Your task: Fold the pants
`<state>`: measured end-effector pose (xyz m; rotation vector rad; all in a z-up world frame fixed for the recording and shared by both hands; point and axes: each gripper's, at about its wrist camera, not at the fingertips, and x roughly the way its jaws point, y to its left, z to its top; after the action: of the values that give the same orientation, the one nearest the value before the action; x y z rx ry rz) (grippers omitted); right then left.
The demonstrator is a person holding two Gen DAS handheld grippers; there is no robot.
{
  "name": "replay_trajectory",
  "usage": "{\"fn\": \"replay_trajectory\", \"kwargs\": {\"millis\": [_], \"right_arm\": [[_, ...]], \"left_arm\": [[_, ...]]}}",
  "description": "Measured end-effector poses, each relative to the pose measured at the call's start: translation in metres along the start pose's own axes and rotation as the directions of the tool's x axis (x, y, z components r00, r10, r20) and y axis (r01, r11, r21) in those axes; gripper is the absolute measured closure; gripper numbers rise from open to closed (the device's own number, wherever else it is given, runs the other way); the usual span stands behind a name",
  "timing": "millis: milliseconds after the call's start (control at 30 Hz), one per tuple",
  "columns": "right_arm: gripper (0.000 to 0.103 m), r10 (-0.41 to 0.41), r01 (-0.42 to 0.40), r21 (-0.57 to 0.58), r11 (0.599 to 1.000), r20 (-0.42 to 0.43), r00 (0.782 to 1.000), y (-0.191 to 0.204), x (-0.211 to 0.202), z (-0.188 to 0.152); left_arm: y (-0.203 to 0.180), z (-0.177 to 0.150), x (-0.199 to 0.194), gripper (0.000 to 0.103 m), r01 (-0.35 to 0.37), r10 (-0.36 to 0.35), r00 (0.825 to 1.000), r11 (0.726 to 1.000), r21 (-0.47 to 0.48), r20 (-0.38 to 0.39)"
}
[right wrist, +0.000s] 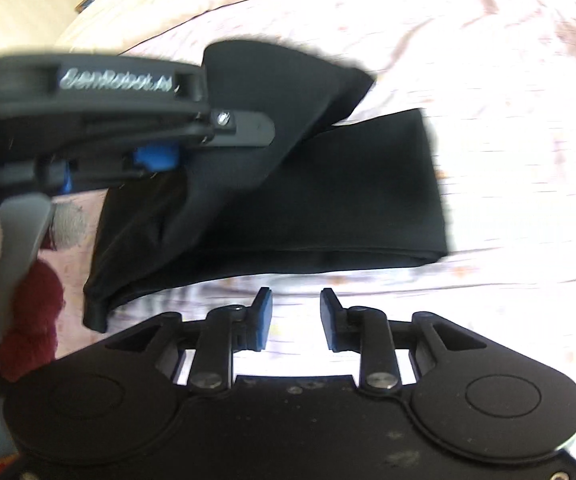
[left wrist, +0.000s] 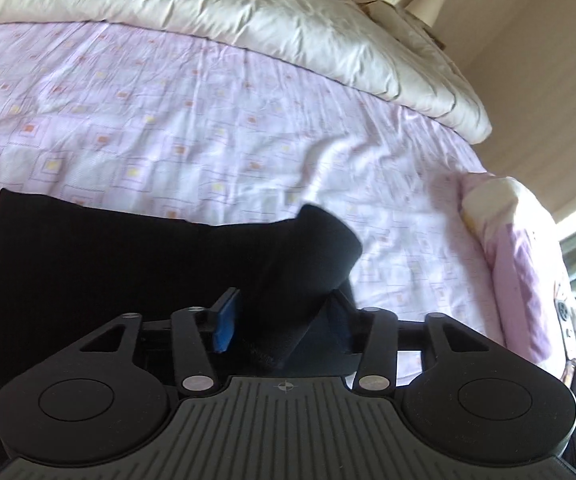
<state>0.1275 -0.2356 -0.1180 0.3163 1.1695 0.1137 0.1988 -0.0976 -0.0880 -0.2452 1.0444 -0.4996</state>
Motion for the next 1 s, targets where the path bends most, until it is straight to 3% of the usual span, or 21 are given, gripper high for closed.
{"fn": "replay_trajectory", "kwargs": {"millis": [133, 333, 500, 633, 767, 867, 933, 1000], "right_arm": [[0.066, -0.018, 0.018, 0.029, 0.999, 0.028, 0.999, -0.020, -0.010, 0.007], [0.062, -0.067, 0.063, 0.048, 0.997, 0.087, 0.994, -0.027, -0.016, 0.005], [0.059, -0.070, 0.063, 0.057, 0.996, 0.134, 0.988, -0.035, -0.018, 0.022], [0.057, -0.064, 0.058, 0.055, 0.997, 0.117, 0.991, -0.045, 0.003, 0.059], [0.056, -0.081, 0.078, 0.048, 0.996, 0.056, 0.995, -0.048, 0.027, 0.075], [0.055, -0.079, 0.078, 0.049, 0.996, 0.014, 0.997, -0.052, 0.042, 0.080], [0.052, -0.076, 0.076, 0.043, 0.996, 0.001, 0.997, -0.053, 0.050, 0.082], [0.049, -0.071, 0.071, 0.022, 0.997, -0.004, 0.997, -0.051, 0.055, 0.085]], "left_arm": [[-0.015, 0.000, -0.015, 0.035, 0.005, -0.006, 0.999, 0.999, 0.033, 0.035], [-0.013, 0.010, -0.032, 0.035, -0.022, 0.016, 0.998, 0.996, 0.088, 0.068], [0.029, 0.016, -0.043, 0.035, -0.138, 0.134, 0.989, 0.988, 0.065, 0.058], [0.070, 0.014, -0.046, 0.035, -0.238, 0.238, 0.971, 0.971, 0.012, -0.005], [0.103, 0.003, -0.036, 0.035, -0.276, 0.271, 0.956, 0.961, -0.027, -0.115], [0.121, -0.012, -0.021, 0.033, -0.320, 0.312, 0.924, 0.947, -0.003, -0.220], [0.137, -0.023, -0.015, 0.028, -0.318, 0.297, 0.919, 0.947, -0.040, -0.260], [0.151, -0.027, -0.012, 0.024, -0.302, 0.257, 0.925, 0.945, -0.130, -0.280]]}}
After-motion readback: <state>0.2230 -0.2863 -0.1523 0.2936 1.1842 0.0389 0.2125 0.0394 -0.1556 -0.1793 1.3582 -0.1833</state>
